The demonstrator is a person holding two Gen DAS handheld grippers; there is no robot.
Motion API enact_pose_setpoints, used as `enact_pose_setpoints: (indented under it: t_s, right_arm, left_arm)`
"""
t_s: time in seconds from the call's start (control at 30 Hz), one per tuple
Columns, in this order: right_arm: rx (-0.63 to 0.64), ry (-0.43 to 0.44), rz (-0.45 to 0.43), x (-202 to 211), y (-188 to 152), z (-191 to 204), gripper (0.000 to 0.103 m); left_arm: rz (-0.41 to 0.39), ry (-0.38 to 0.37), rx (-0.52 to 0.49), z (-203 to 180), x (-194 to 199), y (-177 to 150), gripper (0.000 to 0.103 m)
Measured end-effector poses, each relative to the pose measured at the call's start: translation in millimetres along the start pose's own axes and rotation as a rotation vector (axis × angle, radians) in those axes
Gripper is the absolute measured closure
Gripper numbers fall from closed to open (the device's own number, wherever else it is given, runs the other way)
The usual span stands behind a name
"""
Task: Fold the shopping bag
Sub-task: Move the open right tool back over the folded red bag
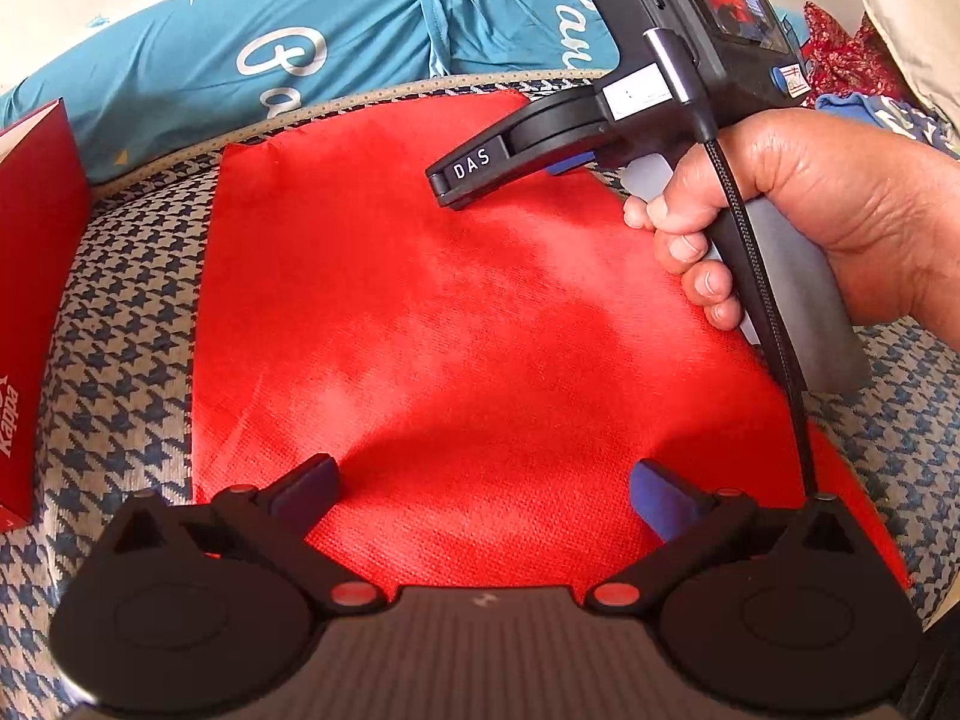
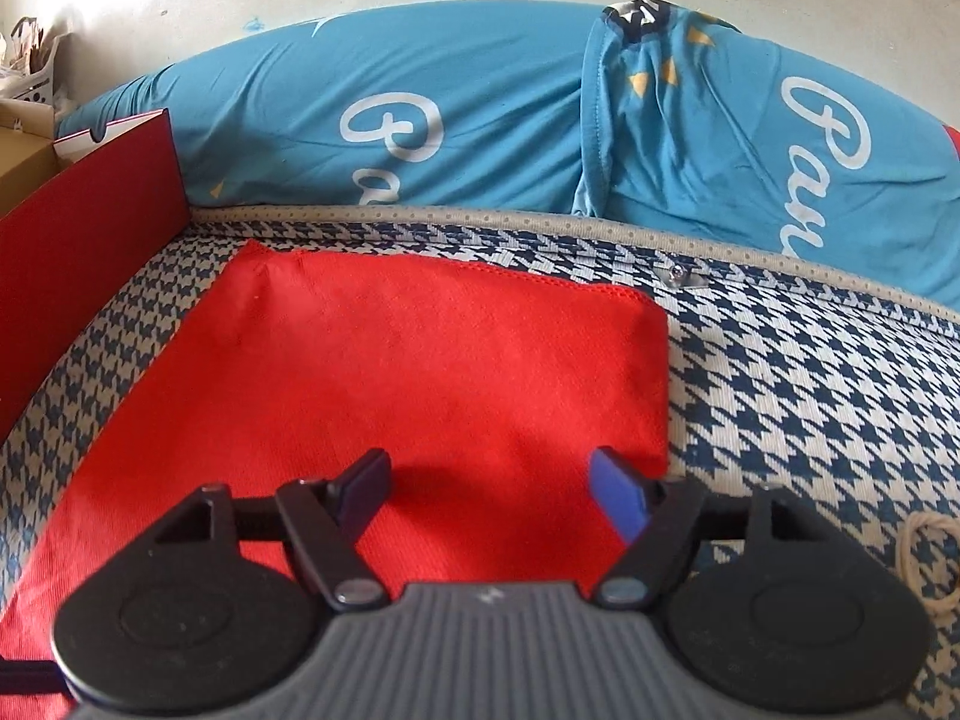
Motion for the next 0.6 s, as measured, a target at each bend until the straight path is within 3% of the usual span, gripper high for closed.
enact_pose_setpoints:
  t_s: [0.3, 0.4, 0.6]
  right_arm:
    - [-0.032, 0.079, -0.156, 59.2, 16.3, 4.7, 0.029]
    - [-0.102, 0.136, -0.145, 76.0, 10.1, 3.8, 0.029]
    - [-0.076, 0.113, -0.093, 105.6, -25.9, 20.6, 0.026]
  left_arm:
    - [-0.052, -0.01, -0.001, 4.4, 3.0, -2.3, 0.0]
    - [-0.075, 0.007, -0.02, 4.9, 6.6, 1.6, 0.0]
    - [-0.097, 0.019, -0.038, 3.3, 25.6, -9.0, 0.0]
Point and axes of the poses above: each gripper's, at about its wrist camera, not at the fingertips, and x roughly against the way its jaws point, z to its left, y to its top, the point moved 4 cm from there along -x, roughly the way its jaws point, and after that the axes turned 4 degrees about -z, right-handed, at the moved point
